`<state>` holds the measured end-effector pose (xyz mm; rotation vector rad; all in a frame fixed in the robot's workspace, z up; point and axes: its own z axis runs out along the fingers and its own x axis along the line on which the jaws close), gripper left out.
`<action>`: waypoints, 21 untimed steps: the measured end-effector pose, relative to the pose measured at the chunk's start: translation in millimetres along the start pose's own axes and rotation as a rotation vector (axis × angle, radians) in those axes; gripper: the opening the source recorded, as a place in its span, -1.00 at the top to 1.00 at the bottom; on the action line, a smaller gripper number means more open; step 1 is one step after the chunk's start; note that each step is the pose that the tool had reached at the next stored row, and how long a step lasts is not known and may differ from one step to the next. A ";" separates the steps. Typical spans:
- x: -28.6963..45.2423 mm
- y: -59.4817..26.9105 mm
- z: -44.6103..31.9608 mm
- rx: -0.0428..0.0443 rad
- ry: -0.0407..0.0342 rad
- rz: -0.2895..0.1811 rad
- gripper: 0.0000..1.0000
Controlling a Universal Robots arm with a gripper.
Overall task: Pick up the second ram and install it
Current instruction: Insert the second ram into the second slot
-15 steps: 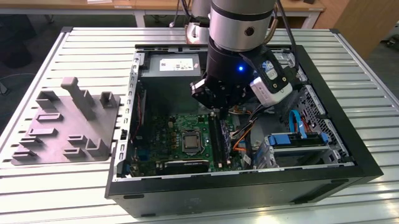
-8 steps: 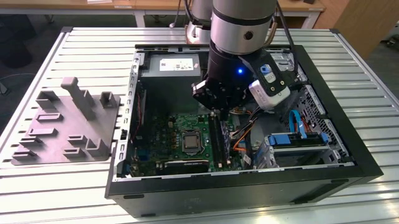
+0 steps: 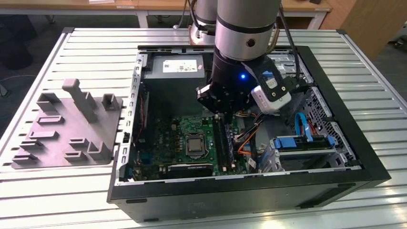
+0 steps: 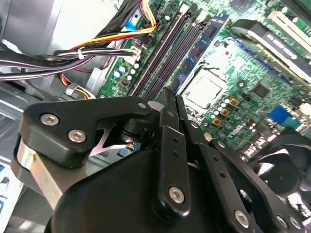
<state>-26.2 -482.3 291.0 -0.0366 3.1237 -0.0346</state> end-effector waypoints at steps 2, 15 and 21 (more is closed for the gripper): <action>-0.4 1.2 3.6 0.0000 0.0002 0.005 0.74; -1.6 1.8 20.0 0.0003 0.0007 0.016 0.74; -1.6 2.0 27.5 0.0000 0.0006 0.017 0.74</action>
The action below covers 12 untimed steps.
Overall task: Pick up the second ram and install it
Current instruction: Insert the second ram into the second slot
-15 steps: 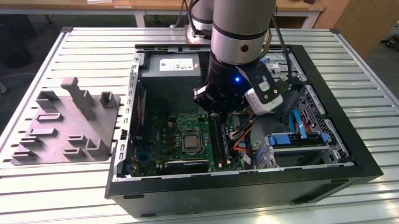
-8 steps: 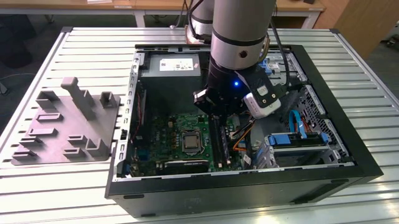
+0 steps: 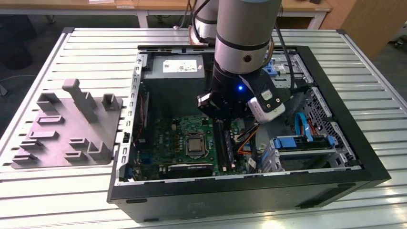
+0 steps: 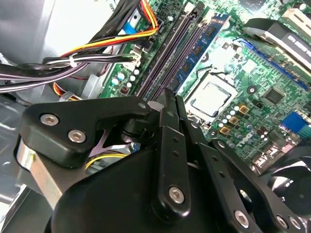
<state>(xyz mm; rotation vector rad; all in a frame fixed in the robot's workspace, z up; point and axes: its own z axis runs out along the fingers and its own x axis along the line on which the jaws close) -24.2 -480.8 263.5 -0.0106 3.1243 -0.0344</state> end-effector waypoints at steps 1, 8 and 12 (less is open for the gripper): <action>0.0 0.0 1.8 0.0000 0.0000 0.000 0.74; 0.2 0.3 12.2 0.0000 0.0000 0.000 0.74; 0.3 0.3 13.6 0.0008 0.0006 0.025 0.74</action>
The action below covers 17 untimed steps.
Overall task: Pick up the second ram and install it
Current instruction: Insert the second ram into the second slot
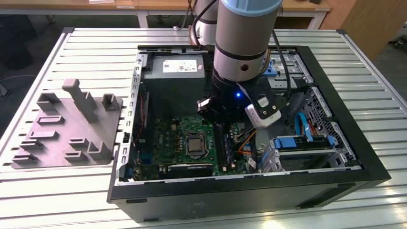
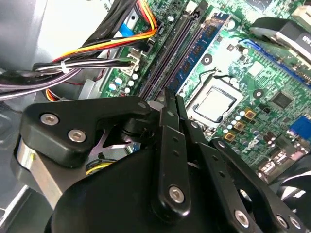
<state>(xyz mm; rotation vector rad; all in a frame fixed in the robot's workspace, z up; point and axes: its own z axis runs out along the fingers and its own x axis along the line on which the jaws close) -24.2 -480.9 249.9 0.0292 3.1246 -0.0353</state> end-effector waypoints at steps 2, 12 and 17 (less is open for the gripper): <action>0.0 0.0 0.4 -0.0001 0.0000 0.001 0.74; 4.2 0.1 7.3 -0.0010 -0.0029 -0.013 0.74; 4.8 0.6 11.3 -0.0011 -0.0043 -0.014 0.74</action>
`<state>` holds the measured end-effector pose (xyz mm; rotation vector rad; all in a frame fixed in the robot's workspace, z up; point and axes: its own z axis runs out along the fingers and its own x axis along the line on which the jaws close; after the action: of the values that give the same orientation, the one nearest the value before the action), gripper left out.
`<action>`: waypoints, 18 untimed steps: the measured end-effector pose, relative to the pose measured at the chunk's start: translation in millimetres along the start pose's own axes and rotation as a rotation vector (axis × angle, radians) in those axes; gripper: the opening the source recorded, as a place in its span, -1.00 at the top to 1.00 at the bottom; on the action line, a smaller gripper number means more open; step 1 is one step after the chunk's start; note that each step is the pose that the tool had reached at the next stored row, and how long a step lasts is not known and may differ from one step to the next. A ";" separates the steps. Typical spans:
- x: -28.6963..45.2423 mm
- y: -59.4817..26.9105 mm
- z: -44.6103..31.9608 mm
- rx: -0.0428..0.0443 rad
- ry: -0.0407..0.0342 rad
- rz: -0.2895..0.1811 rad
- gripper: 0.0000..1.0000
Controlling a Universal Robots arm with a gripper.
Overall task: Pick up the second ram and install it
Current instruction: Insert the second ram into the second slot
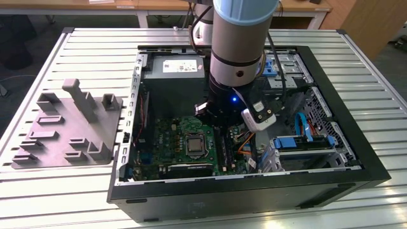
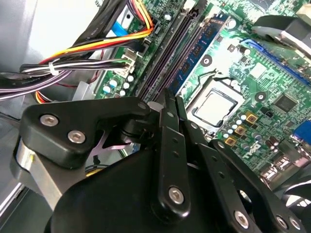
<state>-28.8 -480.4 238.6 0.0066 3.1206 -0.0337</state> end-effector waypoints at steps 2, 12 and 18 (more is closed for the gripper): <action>0.0 0.3 0.9 0.0002 -0.0001 0.000 0.74; 0.2 3.5 4.4 -0.0004 -0.0002 0.000 0.74; 0.4 4.2 11.0 -0.0016 -0.0002 0.000 0.74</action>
<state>-29.0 -476.5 227.5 0.0062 3.1204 -0.0312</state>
